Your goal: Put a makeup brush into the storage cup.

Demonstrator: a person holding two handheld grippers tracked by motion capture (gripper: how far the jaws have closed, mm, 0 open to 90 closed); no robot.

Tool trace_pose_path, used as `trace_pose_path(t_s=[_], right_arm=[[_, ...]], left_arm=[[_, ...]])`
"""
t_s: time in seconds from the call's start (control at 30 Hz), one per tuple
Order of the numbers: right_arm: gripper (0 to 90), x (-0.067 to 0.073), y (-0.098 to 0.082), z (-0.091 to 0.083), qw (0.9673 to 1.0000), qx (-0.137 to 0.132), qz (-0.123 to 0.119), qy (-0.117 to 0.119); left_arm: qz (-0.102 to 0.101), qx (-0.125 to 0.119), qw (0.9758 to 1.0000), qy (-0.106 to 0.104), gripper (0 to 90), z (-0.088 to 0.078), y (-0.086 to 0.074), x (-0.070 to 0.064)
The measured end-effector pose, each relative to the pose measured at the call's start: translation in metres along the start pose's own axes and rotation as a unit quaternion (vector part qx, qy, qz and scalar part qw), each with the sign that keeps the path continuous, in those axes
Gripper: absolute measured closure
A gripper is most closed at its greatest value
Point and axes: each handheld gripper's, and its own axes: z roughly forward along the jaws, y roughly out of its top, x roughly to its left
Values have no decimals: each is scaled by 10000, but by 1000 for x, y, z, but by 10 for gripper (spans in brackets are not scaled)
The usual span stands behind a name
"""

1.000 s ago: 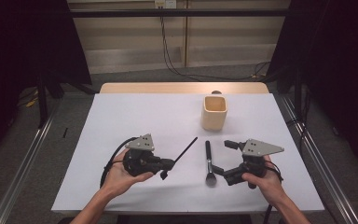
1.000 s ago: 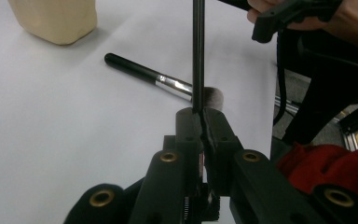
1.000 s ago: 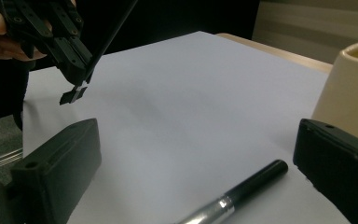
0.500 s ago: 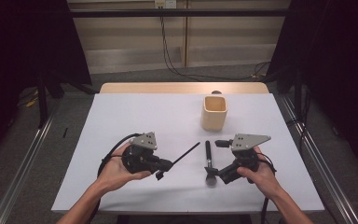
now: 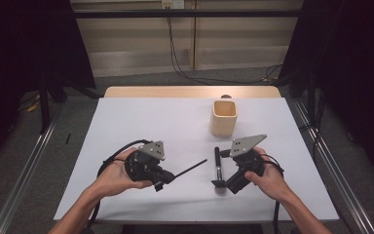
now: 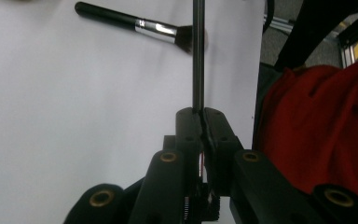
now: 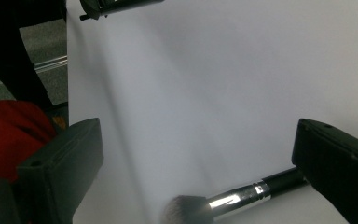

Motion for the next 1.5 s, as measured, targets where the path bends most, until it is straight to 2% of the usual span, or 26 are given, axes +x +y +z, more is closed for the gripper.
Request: trace_pose_path(t_s=[0.13, 0.2, 0.33, 0.47, 0.53, 0.67, 0.77, 0.83, 0.9, 0.93, 1.0, 1.03, 1.07, 1.1, 1.13, 1.2, 1.3, 1.33, 1.5], right_arm=[[19, -2, 3, 1, 9999, 146, 20, 86], [20, -3, 4, 3, 9993, 295, 14, 210], [25, -4, 8, 7, 9975, 650, -127, 255], [31, -2, 12, 11, 9938, 1015, -306, 336], [35, -1, 14, 13, 9920, 1128, -422, 363], [38, -2, 18, 14, 9898, 1259, -464, 481], [38, -2, 21, 17, 9876, 1397, -517, 488], [38, -2, 23, 19, 9861, 1510, -543, 431], [46, -2, 24, 22, 9846, 1596, -555, 450], [52, -1, 25, 23, 9831, 1676, -563, 470], [42, -1, 26, 25, 9804, 1819, -593, 465], [44, -2, 26, 27, 9785, 1905, -629, 483], [53, -1, 26, 28, 9761, 2011, -640, 518], [60, -1, 27, 29, 9737, 2109, -658, 562], [63, 0, 27, 30, 9723, 2170, -669, 559], [87, 0, 29, 31, 9700, 2261, -739, 494], [112, -1, 32, 31, 9681, 2326, -758, 540], [129, 0, 33, 32, 9674, 2345, -774, 564], [216, 1, 35, 38, 9620, 2486, -885, 705]], left_arm=[[33, 209, 9998, 0, 857, 2, 2, 1], [13, 313, 9995, -1, 857, 4, 2, 2], [8, 547, 9985, -3, 857, 12, 5, 4], [88, 775, 9969, -61, 857, 15, 10, 5], [120, 858, 9962, -12, 856, 17, 12, 5], [203, 1045, 9943, 22, 857, 20, 17, 6], [250, 1241, 9920, 10, 856, 22, 21, 6], [235, 1265, 9917, 43, 856, 23, 23, 5], [356, 1366, 9900, 14, 856, 23, 27, 6], [295, 1392, 9898, 43, 856, 25, 28, 4], [408, 1538, 9872, 38, 856, 26, 30, 5], [429, 1612, 9860, 45, 856, 27, 31, 4], [397, 1624, 9859, 44, 856, 28, 32, 4], [466, 1694, 9844, 34, 856, 28, 33, 4], [441, 1680, 9848, 48, 856, 29, 33, 4], [479, 1734, 9837, 38, 856, 30, 35, 4], [440, 1727, 9840, 38, 856, 32, 36, 4], [481, 1779, 9829, 28, 856, 32, 36, 4], [503, 1755, 9832, -10, 856, 36, 37, 2]])
